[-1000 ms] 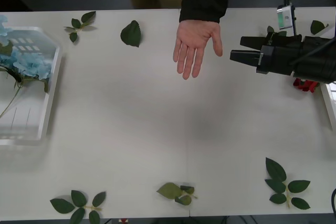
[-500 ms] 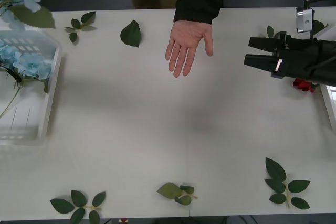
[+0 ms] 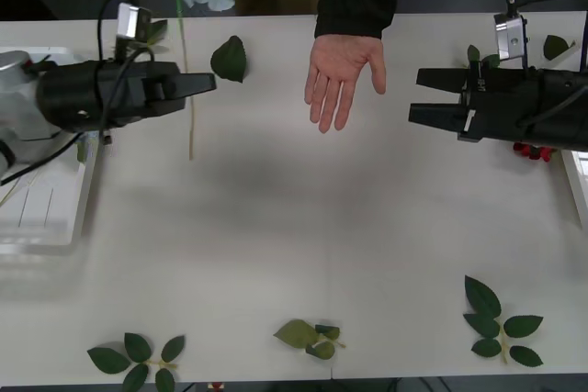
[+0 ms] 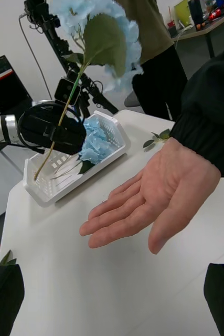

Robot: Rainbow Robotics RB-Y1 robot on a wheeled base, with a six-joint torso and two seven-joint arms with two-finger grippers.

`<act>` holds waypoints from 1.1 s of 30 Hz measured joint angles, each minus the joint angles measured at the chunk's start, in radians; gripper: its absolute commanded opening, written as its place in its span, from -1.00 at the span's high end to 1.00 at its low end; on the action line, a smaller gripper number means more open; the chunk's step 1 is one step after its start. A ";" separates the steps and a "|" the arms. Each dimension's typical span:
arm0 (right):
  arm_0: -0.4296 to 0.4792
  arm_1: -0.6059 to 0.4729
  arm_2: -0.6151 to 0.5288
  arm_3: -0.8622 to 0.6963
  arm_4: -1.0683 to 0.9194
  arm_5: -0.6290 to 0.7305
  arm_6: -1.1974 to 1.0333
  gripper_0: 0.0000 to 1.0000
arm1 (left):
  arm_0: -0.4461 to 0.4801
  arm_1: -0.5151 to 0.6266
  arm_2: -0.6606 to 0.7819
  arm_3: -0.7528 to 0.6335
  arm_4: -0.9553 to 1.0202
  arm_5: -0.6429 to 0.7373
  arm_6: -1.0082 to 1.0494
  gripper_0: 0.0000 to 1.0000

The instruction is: Place the red flowers into the right box and the blue flowers into the left box. If a person shows an open palm, hand one flower to the person first, then continue sorting.

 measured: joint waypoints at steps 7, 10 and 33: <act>0.000 0.000 0.008 -0.002 0.000 -0.016 0.000 -1.00 | -0.023 -0.138 0.000 -0.104 0.013 -0.258 0.000 1.00; 0.000 0.000 0.008 -0.002 0.000 -0.022 0.000 -1.00 | -0.063 -0.170 0.000 -0.104 0.013 -0.348 0.000 1.00; 0.000 0.000 0.035 -0.003 0.000 -0.060 0.000 -1.00 | -0.245 -0.215 0.000 -0.111 0.023 -0.708 0.000 1.00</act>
